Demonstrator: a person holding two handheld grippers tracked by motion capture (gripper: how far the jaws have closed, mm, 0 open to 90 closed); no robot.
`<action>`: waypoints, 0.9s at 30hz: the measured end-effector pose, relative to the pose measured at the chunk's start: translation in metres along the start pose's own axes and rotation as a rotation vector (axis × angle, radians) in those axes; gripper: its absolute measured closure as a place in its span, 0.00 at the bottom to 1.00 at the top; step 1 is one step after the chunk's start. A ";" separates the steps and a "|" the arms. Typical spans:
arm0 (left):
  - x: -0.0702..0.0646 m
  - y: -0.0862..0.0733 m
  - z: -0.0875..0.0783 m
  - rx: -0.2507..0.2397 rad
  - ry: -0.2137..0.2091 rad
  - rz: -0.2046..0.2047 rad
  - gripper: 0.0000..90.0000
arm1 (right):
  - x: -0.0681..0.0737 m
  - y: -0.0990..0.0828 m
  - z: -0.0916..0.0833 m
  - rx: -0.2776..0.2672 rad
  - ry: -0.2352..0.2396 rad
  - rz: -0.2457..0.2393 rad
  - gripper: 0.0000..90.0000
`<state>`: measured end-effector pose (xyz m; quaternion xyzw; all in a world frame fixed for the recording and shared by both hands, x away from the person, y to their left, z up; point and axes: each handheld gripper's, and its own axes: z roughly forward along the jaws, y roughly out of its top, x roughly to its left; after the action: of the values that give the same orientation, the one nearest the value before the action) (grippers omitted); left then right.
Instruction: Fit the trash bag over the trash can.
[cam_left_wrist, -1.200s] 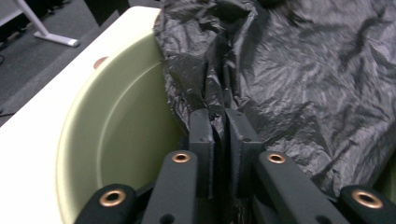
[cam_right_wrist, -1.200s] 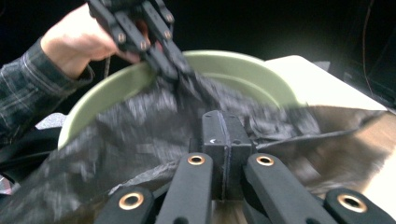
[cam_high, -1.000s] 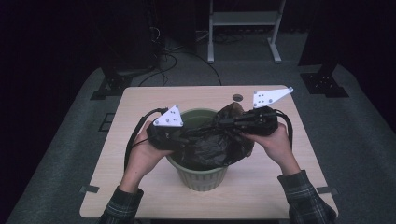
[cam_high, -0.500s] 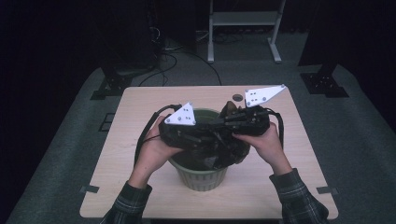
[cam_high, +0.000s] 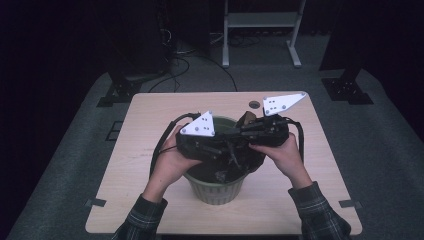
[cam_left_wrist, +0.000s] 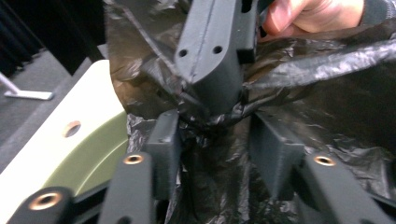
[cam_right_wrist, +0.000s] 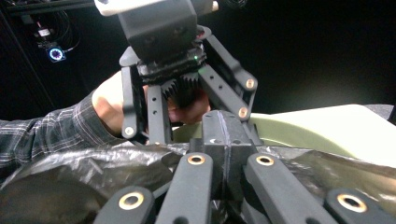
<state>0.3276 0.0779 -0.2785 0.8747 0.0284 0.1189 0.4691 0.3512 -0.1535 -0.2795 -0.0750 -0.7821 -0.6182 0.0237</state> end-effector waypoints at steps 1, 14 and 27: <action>0.000 0.001 0.001 0.005 0.005 0.005 0.68 | 0.000 0.000 0.001 -0.004 0.003 -0.002 1.00; 0.006 -0.013 -0.017 0.015 0.058 -0.077 0.99 | -0.002 -0.006 -0.024 -0.020 -0.087 0.023 0.75; 0.011 -0.028 -0.038 -0.008 0.119 -0.115 0.99 | 0.002 -0.033 -0.066 -0.016 -0.191 0.079 0.53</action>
<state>0.3316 0.1261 -0.2797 0.8610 0.1057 0.1437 0.4763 0.3404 -0.2247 -0.2960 -0.1647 -0.7723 -0.6129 -0.0274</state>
